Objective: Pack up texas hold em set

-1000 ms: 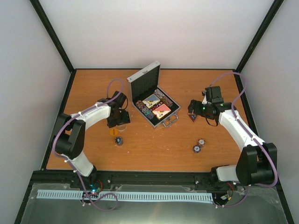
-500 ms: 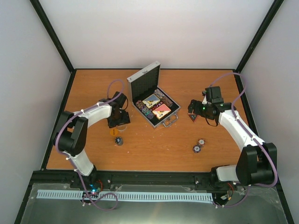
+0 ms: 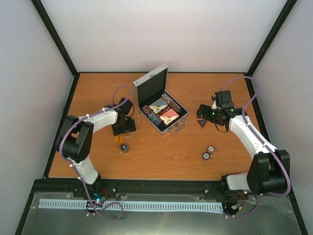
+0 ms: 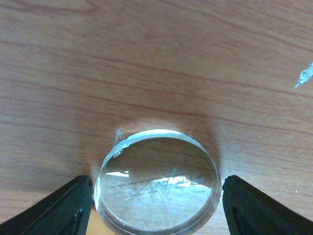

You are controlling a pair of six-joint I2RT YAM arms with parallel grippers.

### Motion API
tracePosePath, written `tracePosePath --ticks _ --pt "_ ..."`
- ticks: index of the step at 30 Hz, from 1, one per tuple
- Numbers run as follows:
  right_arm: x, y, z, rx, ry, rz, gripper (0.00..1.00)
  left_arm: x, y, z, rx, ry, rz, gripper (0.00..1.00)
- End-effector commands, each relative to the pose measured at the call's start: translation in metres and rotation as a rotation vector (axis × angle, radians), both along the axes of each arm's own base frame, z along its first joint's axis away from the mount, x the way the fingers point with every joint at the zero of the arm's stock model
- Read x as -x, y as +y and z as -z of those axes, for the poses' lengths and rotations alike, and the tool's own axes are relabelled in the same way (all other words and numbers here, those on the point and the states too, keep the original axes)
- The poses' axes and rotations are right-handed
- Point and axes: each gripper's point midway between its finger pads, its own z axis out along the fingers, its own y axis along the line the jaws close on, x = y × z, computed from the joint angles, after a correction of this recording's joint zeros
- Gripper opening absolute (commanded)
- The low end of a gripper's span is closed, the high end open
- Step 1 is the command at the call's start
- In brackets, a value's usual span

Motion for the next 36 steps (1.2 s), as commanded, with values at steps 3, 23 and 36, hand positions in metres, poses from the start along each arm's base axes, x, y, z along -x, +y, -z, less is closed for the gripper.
tracePosePath --ticks 3,23,36 --pt "-0.001 -0.003 0.001 -0.011 -0.003 0.02 0.95 0.0 0.004 0.008 -0.017 0.004 0.012 0.73" --pt "-0.001 -0.006 -0.011 0.002 -0.042 0.031 0.95 -0.008 0.004 -0.052 0.0 -0.133 0.072 0.58" --pt "-0.004 -0.009 -0.019 0.008 -0.069 0.048 0.95 0.009 -0.083 -0.138 0.038 -0.316 0.419 0.54"
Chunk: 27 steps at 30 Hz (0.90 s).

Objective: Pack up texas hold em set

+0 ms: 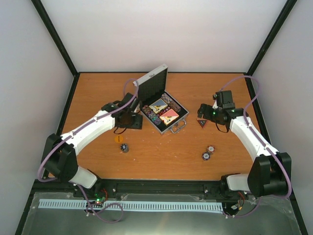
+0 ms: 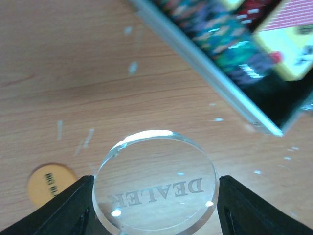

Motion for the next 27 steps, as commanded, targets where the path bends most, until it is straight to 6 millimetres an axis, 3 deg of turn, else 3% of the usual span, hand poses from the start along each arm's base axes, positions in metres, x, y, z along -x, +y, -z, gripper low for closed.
tracePosePath --ticks 1,6,9,12,17,27 --pt "-0.003 -0.006 -0.01 -0.001 -0.039 0.035 0.95 -0.008 -0.051 -0.044 0.019 -0.101 0.151 0.54" --pt "-0.002 -0.008 -0.015 -0.003 -0.054 0.047 0.95 -0.035 -0.118 -0.056 0.005 -0.158 0.292 0.55" --pt "-0.001 -0.009 -0.019 -0.001 -0.068 0.052 0.95 -0.063 -0.142 -0.055 -0.03 -0.189 0.328 0.55" --pt "-0.003 -0.009 -0.025 -0.005 -0.085 0.056 0.95 -0.088 -0.159 -0.042 -0.081 -0.2 0.372 0.55" --pt "-0.009 -0.01 -0.033 0.0 -0.106 0.059 0.95 -0.122 -0.158 -0.013 -0.126 -0.151 0.364 0.55" --pt "-0.021 -0.014 -0.034 0.033 -0.099 0.065 0.96 -0.161 -0.12 0.023 -0.157 -0.092 0.32 0.54"
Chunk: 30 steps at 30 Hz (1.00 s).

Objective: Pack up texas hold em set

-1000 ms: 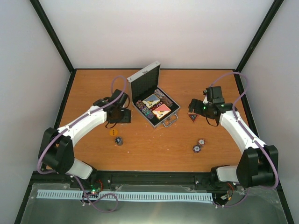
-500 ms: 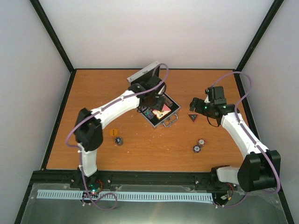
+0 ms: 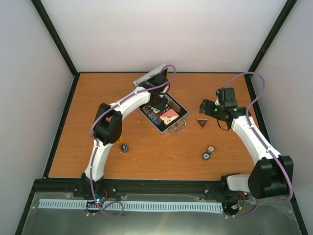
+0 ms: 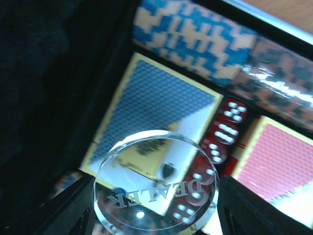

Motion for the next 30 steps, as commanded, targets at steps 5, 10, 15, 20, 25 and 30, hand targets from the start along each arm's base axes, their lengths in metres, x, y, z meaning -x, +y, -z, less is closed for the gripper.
tracePosePath --ticks 5,10,15,20,25,30 --pt "-0.022 -0.002 -0.006 0.015 -0.011 0.005 0.96 -0.026 0.006 0.001 -0.007 -0.023 0.032 0.55" --pt "-0.032 0.001 -0.005 0.008 -0.002 -0.007 0.96 -0.036 0.004 0.007 -0.012 -0.025 0.032 0.55" --pt "-0.035 0.002 -0.003 0.007 0.002 -0.009 0.96 -0.036 0.002 0.011 -0.012 -0.011 0.038 0.57" --pt "-0.033 0.0 -0.002 0.011 0.005 -0.004 0.96 -0.034 0.003 0.016 -0.021 0.003 0.039 0.68" --pt "-0.031 -0.001 -0.003 0.011 0.002 0.0 0.96 -0.034 0.002 0.01 -0.009 -0.006 0.034 0.79" --pt "-0.031 -0.003 -0.005 0.02 -0.003 0.002 0.96 -0.033 0.001 -0.002 0.013 -0.017 0.034 0.84"
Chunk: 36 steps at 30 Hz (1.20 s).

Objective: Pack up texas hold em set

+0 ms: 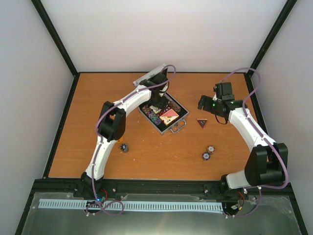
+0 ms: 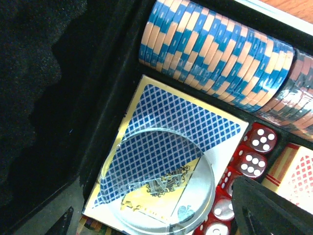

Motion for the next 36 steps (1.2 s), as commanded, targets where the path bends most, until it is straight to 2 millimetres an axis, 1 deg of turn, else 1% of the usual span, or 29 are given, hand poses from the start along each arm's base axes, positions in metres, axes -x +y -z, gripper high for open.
tracePosePath --ticks 1,4,7,8,10,11,14,15,17,20,22,24,27,30,33,36 --pt "-0.003 -0.009 -0.012 0.024 -0.039 0.017 0.96 -0.005 -0.007 -0.031 0.051 -0.045 0.012 0.85" --pt "0.0 -0.015 -0.013 0.049 -0.036 0.022 0.96 0.0 -0.013 -0.052 0.105 -0.056 0.037 0.87" --pt "0.004 -0.022 -0.009 0.062 -0.029 0.024 0.96 0.011 -0.016 -0.071 0.167 -0.068 0.059 0.9" --pt "0.006 -0.025 -0.007 0.067 -0.025 0.022 0.99 0.018 -0.016 -0.075 0.189 -0.068 0.064 0.9" --pt "0.01 -0.032 0.001 0.082 0.003 0.023 1.0 0.032 -0.015 -0.083 0.233 -0.068 0.072 0.92" --pt "0.011 -0.034 0.004 0.088 0.015 0.021 1.0 0.04 -0.013 -0.092 0.259 -0.077 0.074 0.92" --pt "0.014 -0.035 0.016 0.096 0.047 -0.006 1.0 0.064 -0.003 -0.098 0.308 -0.075 0.06 0.94" --pt "0.014 -0.033 0.023 0.094 0.064 -0.027 1.0 0.074 0.003 -0.092 0.314 -0.064 0.048 0.94" --pt "0.013 -0.03 0.035 0.092 0.103 -0.047 1.0 0.091 0.013 -0.087 0.335 -0.051 0.02 0.95" --pt "0.011 -0.031 0.055 0.1 0.173 -0.051 1.0 0.113 0.03 -0.075 0.36 -0.018 -0.045 0.98" --pt "0.008 -0.027 0.068 0.092 0.21 -0.069 1.0 0.123 0.043 -0.067 0.372 0.006 -0.107 0.99" --pt "0.005 -0.024 0.078 0.083 0.239 -0.087 1.0 0.129 0.056 -0.058 0.386 0.029 -0.174 0.99" --pt "0.0 -0.02 0.09 0.074 0.265 -0.119 1.0 0.133 0.073 -0.055 0.416 0.038 -0.266 1.0" --pt "-0.004 -0.017 0.102 0.078 0.287 -0.162 1.0 0.129 0.087 -0.06 0.439 0.019 -0.321 1.0" --pt "-0.008 -0.015 0.111 0.091 0.308 -0.211 1.0 0.125 0.093 -0.063 0.442 0.008 -0.337 1.0" --pt "-0.013 -0.013 0.117 0.093 0.325 -0.23 1.0 0.122 0.092 -0.064 0.437 0.008 -0.329 1.0"
